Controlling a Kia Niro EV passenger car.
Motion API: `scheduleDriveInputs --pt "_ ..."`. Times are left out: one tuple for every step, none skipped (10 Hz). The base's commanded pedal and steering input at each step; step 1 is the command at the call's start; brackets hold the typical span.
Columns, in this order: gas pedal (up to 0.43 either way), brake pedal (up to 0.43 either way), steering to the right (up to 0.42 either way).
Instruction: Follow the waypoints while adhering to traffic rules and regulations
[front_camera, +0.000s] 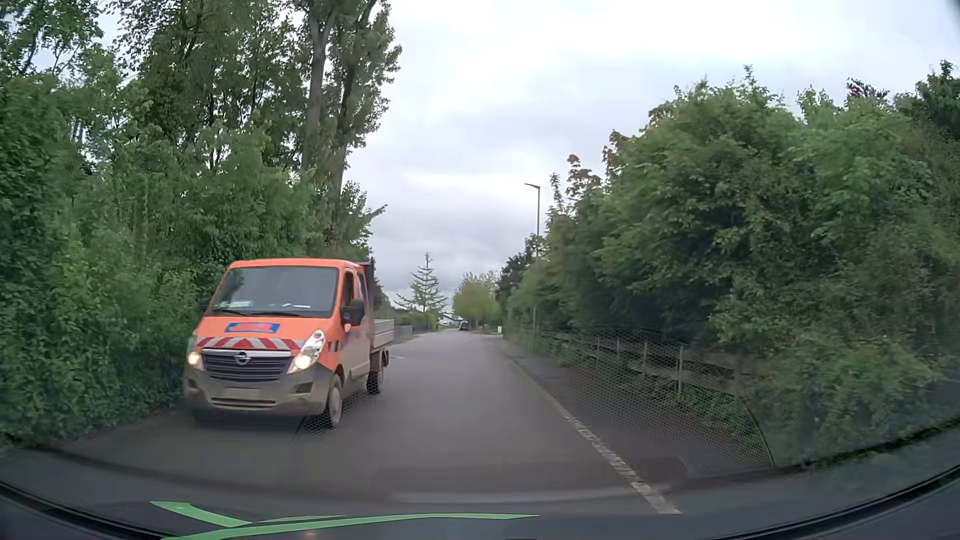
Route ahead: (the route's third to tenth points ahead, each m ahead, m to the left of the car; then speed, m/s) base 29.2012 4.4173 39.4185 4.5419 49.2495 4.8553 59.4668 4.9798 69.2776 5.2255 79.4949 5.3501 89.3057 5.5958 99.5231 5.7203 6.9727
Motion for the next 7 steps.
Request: scheduleDriveInputs --pt "0.087 0.0 -0.008" --pt "0.087 0.0 -0.011" --pt "0.087 0.0 -0.011" --pt "0.087 0.0 -0.011" --pt "0.087 0.0 -0.012" --pt "0.087 0.0 -0.011" --pt "0.087 0.0 -0.011"
